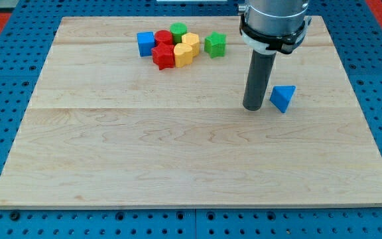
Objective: Place your arm right to the blue triangle
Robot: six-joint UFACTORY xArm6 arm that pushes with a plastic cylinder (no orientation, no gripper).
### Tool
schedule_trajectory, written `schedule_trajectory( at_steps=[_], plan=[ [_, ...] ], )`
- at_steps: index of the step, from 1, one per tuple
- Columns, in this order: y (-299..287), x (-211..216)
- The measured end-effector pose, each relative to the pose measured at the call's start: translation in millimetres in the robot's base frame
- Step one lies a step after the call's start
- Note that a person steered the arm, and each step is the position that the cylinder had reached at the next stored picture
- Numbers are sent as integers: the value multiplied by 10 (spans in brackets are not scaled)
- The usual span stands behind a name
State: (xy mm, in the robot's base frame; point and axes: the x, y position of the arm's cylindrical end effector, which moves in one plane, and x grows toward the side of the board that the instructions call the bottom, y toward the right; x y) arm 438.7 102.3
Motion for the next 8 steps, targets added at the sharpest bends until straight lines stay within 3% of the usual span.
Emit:
schedule_trajectory(
  at_steps=[4, 8],
  plan=[
    [-12, -211],
    [-356, -80]
  ],
)
